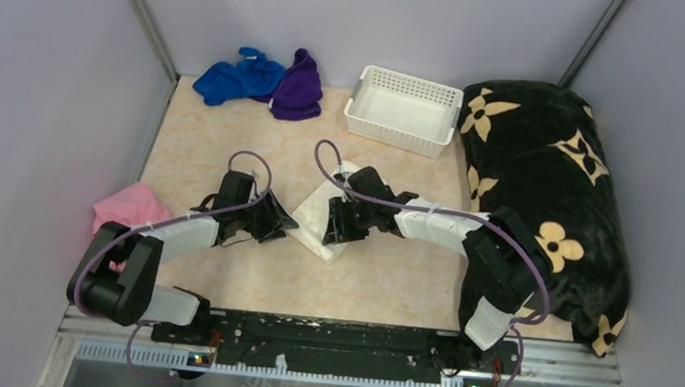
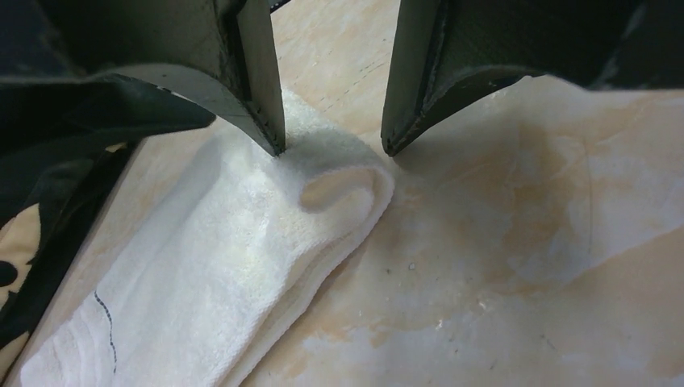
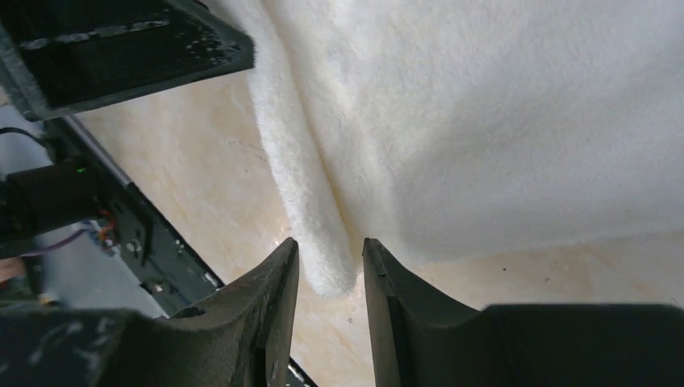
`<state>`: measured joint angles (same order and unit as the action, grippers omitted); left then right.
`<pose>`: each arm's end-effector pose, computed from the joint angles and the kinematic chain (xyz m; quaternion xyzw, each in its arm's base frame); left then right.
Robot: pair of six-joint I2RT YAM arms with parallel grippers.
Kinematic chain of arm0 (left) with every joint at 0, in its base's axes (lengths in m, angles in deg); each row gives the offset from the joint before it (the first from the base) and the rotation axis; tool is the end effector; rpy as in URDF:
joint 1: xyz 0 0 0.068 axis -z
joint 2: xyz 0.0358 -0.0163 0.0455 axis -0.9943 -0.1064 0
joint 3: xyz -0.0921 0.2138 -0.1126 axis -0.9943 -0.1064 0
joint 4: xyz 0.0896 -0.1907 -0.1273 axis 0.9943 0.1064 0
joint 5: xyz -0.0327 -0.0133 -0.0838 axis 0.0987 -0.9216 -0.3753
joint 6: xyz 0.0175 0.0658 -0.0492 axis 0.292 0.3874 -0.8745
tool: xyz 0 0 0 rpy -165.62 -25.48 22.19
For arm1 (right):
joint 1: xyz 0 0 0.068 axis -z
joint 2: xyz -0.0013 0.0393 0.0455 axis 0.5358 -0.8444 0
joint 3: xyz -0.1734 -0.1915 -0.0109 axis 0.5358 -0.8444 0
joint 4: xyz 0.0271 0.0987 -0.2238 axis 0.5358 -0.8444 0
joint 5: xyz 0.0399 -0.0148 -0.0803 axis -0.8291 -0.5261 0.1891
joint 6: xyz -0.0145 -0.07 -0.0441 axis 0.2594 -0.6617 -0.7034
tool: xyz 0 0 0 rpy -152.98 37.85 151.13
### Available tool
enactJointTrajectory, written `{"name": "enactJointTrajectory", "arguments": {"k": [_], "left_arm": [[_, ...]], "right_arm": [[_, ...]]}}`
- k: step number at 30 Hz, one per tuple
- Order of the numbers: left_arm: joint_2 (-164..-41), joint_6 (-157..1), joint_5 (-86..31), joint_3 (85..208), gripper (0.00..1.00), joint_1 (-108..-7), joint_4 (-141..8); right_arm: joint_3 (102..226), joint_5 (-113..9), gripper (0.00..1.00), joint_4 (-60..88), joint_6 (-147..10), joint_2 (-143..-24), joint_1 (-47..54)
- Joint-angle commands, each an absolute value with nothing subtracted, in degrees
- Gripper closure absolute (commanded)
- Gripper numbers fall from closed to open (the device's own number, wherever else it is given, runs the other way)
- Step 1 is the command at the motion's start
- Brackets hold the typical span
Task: Roll the towels
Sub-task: Roll the towel at the center of the board.
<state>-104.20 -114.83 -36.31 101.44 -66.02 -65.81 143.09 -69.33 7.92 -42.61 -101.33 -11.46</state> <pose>0.2342 -0.0982 0.1110 -0.1908 0.9080 -0.3042 0.2157 0.2320 0.2663 0.1337 -0.1627 0.9092 0.3613 0.1281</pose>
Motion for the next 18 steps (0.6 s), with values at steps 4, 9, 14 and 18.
{"name": "enactJointTrajectory", "arguments": {"k": [4,9,14,18], "left_arm": [[-109.64,-113.46,-34.0,100.48,0.46,-66.05,-63.96],[-110.67,-113.08,-33.63,100.53,0.46,-66.07,-63.54],[-110.88,-112.87,-33.18,100.36,0.47,-66.05,-63.01],[-110.71,-112.68,-33.06,100.43,0.47,-66.05,-62.74]], "right_arm": [[152.9,-45.94,0.61,-5.45,-56.43,-94.43,-22.31],[155.17,-42.75,0.6,-4.62,-60.04,-96.3,-28.12],[156.5,-42.07,0.6,-3.77,-61.58,-100.41,-29.21],[156.53,-39.61,0.59,-3.75,-63.18,-101.88,-29.22]]}}
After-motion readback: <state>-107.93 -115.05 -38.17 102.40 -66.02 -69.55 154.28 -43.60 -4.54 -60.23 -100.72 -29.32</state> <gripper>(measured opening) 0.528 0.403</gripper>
